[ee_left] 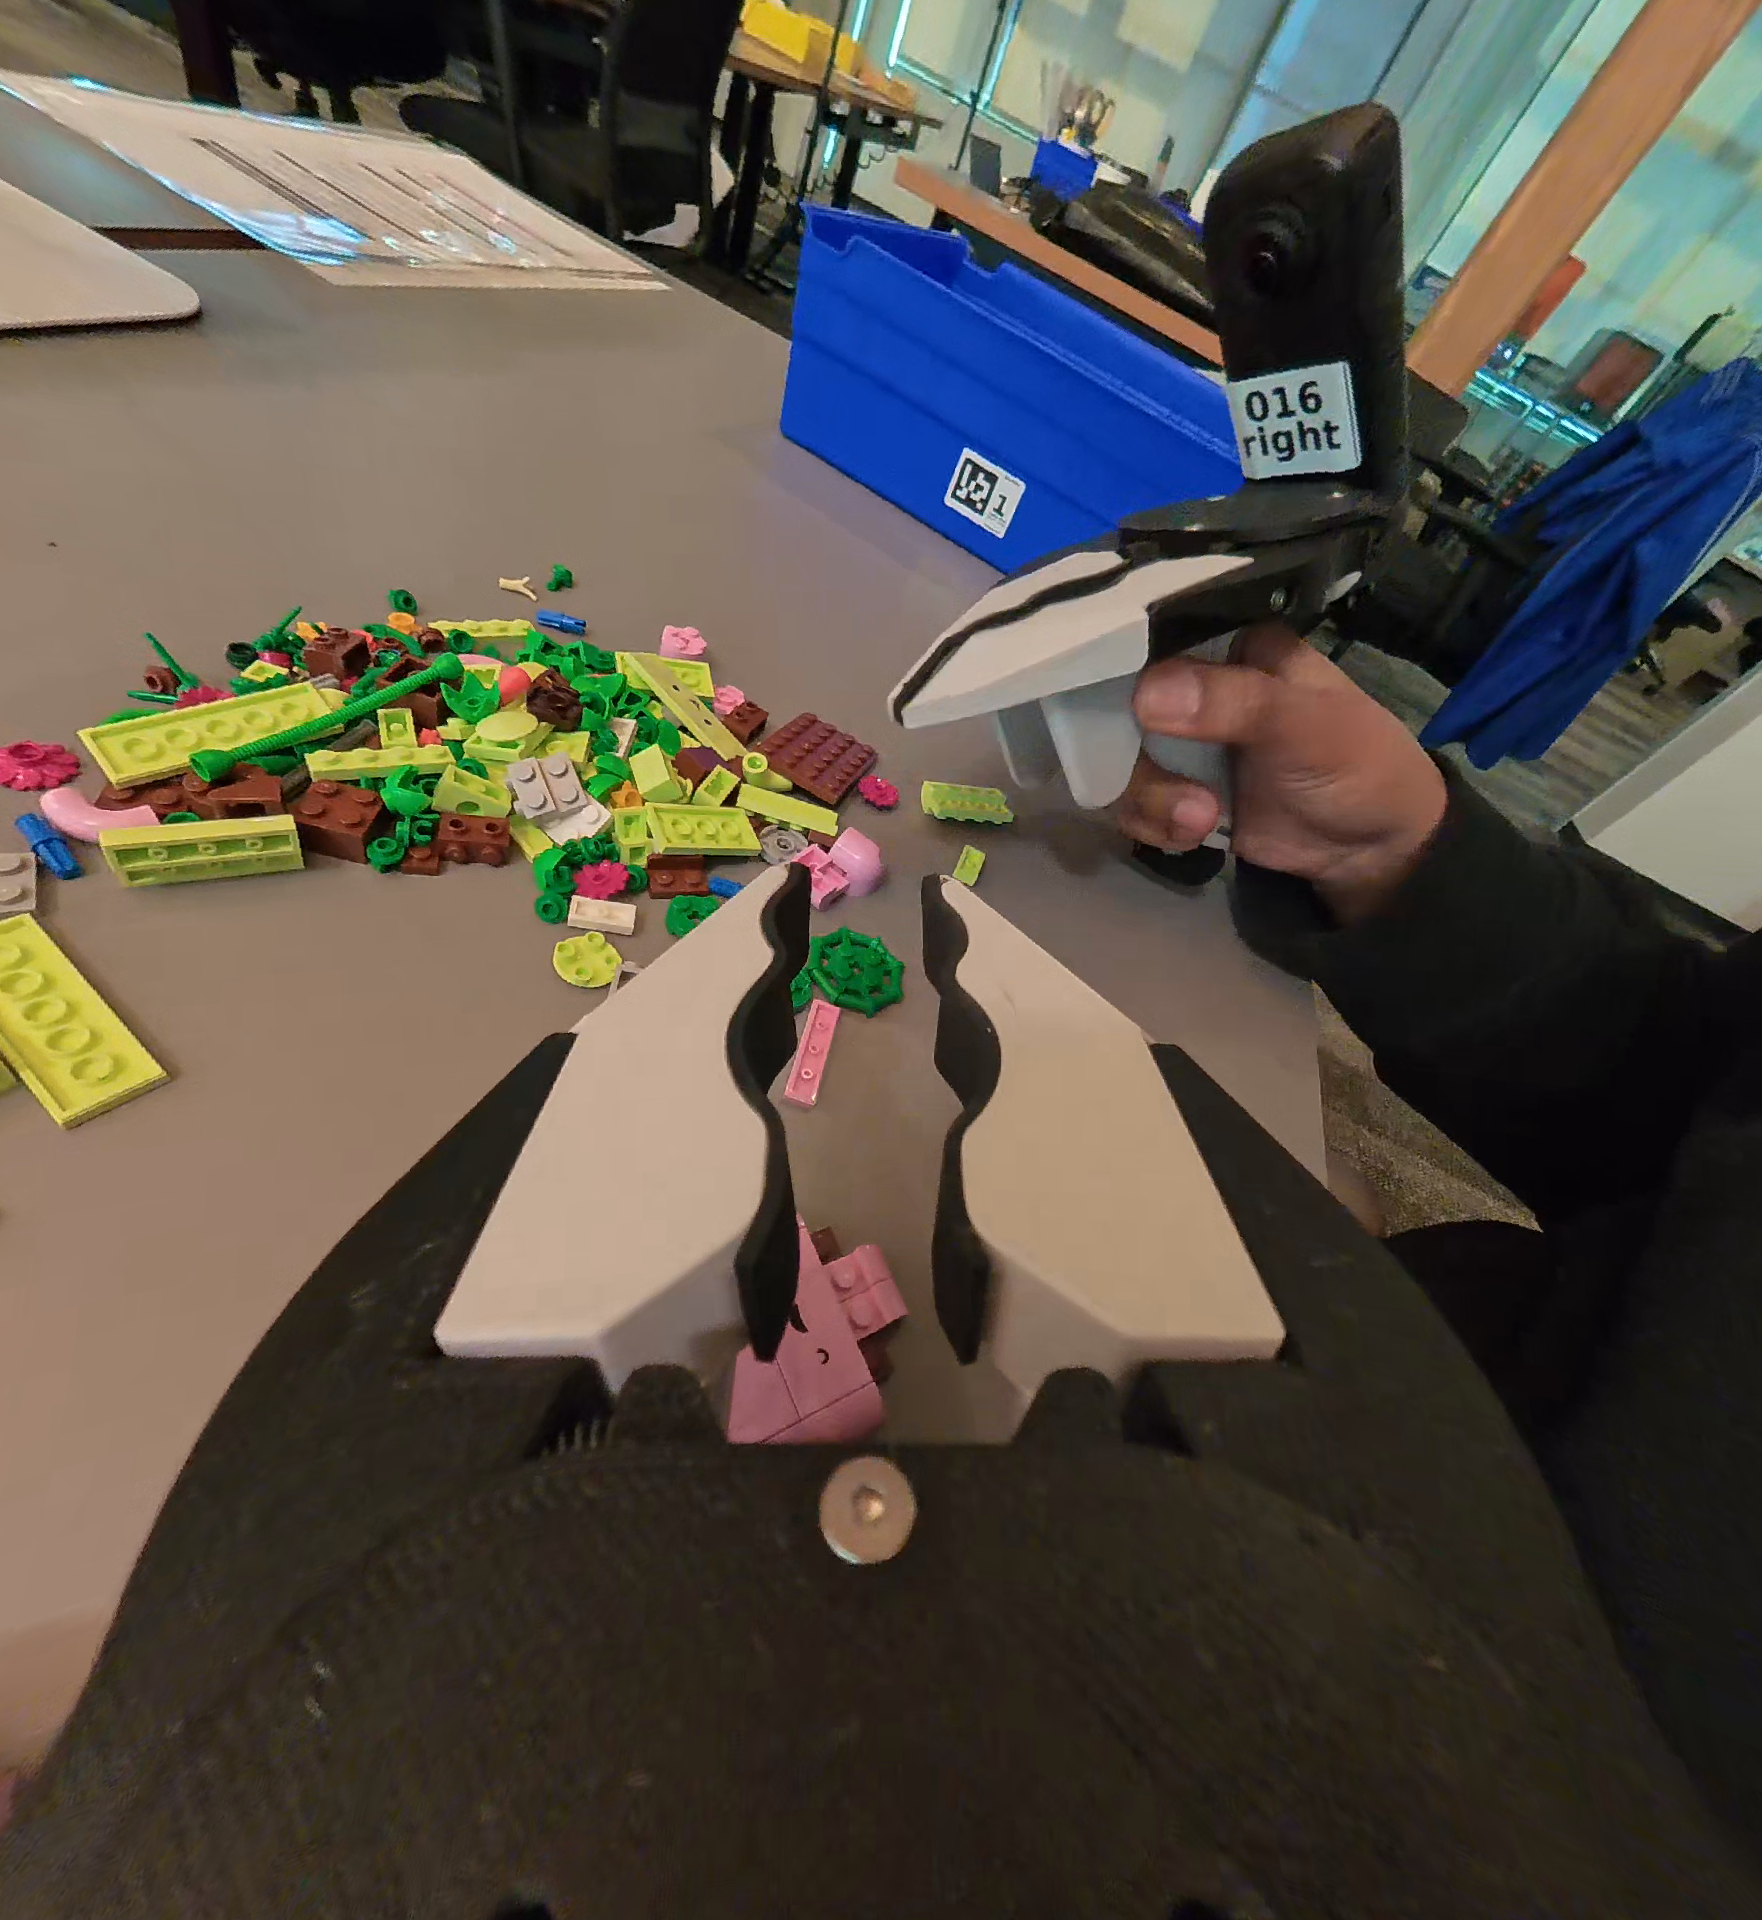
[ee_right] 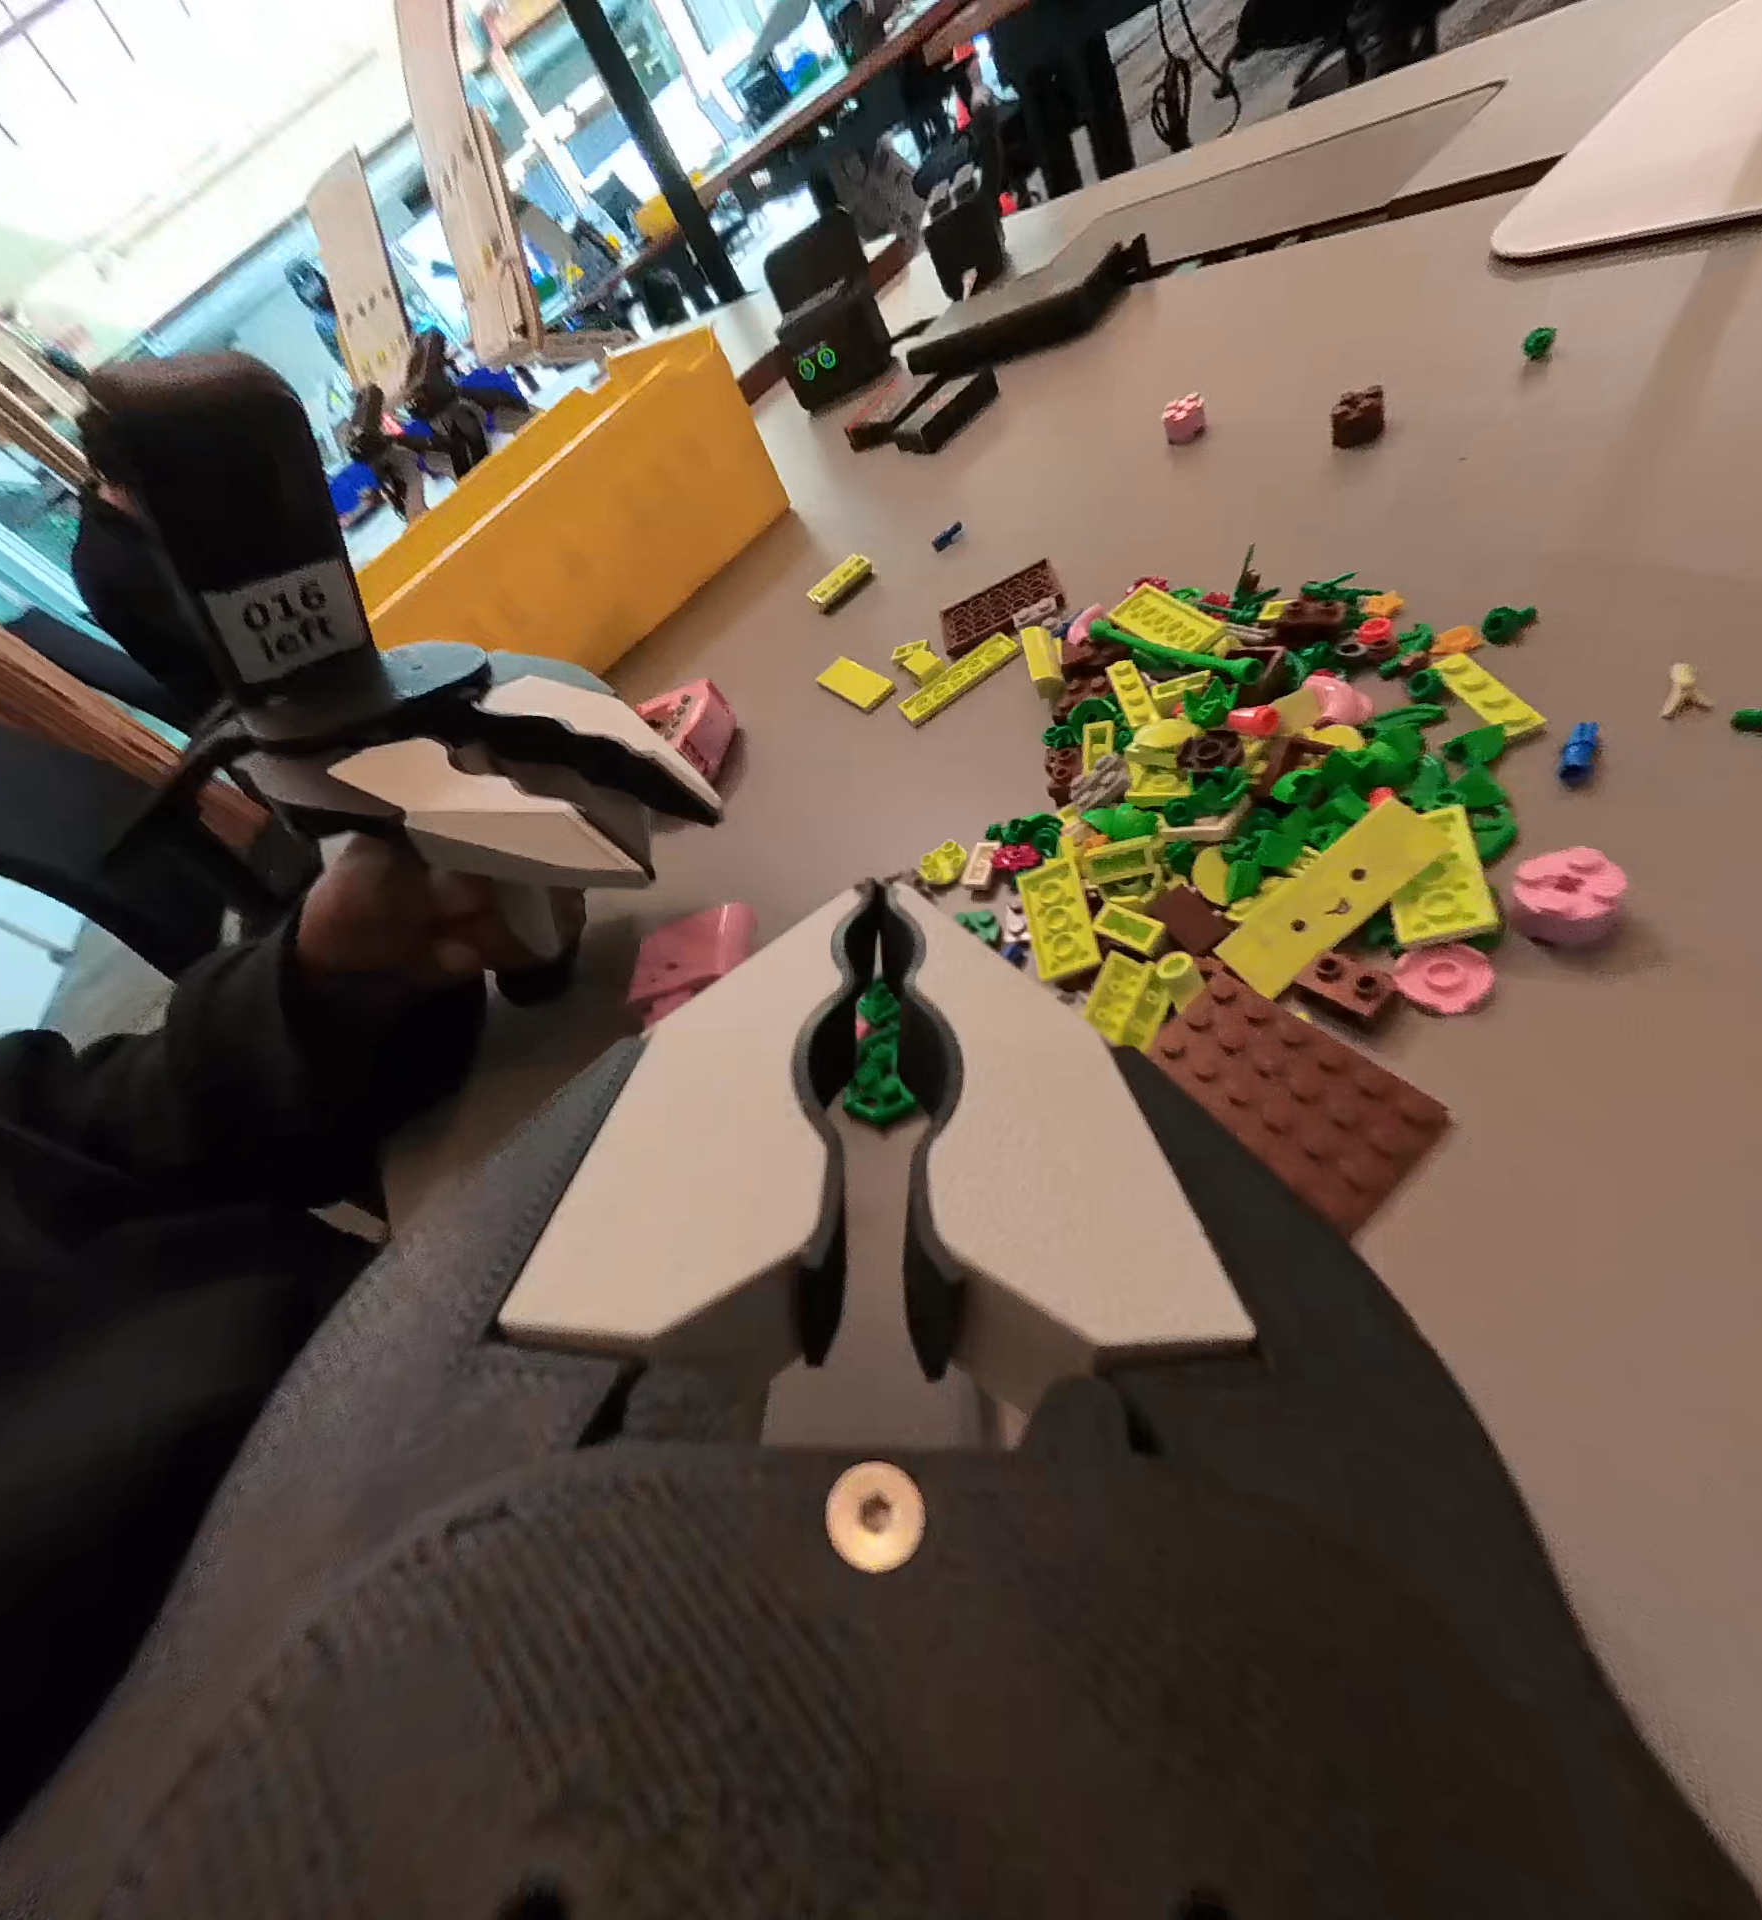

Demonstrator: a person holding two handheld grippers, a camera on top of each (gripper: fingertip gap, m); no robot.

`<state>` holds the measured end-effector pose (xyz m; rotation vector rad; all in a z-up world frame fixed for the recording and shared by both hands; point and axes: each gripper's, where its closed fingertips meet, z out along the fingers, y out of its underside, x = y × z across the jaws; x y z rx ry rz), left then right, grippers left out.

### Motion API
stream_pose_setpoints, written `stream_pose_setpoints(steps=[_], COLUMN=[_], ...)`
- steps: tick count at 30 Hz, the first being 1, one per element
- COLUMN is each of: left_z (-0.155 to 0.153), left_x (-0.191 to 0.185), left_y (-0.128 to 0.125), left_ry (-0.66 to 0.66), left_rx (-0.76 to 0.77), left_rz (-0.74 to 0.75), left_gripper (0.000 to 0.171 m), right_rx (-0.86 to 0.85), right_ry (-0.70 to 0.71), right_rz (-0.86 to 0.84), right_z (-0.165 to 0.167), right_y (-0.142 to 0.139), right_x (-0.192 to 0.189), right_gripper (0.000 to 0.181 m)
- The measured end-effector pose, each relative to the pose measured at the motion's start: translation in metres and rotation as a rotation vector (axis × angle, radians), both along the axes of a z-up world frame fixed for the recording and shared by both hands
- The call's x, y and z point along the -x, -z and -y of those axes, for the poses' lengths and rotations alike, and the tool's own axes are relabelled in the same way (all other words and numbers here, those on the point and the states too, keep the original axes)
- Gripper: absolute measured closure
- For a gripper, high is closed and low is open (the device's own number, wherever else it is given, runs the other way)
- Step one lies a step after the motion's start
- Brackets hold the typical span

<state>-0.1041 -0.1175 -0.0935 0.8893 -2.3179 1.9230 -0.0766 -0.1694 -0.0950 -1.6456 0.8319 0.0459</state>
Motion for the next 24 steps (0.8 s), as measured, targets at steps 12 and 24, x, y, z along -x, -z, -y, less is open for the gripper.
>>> stream_pose_setpoints(steps=[12,24], left_z=[-0.012,-0.062], left_x=[0.000,0.022], left_y=[-0.009,0.037], left_ry=[-0.027,0.028], left_rx=[0.009,-0.300], left_rz=[0.030,-0.007], left_gripper=[0.151,0.121], right_rx=[0.392,0.301], right_ry=[-0.015,-0.211], right_rz=[0.127,0.134], right_z=[-0.010,-0.072], right_y=[0.034,0.032], right_x=[0.005,0.058], right_gripper=[0.169,0.162])
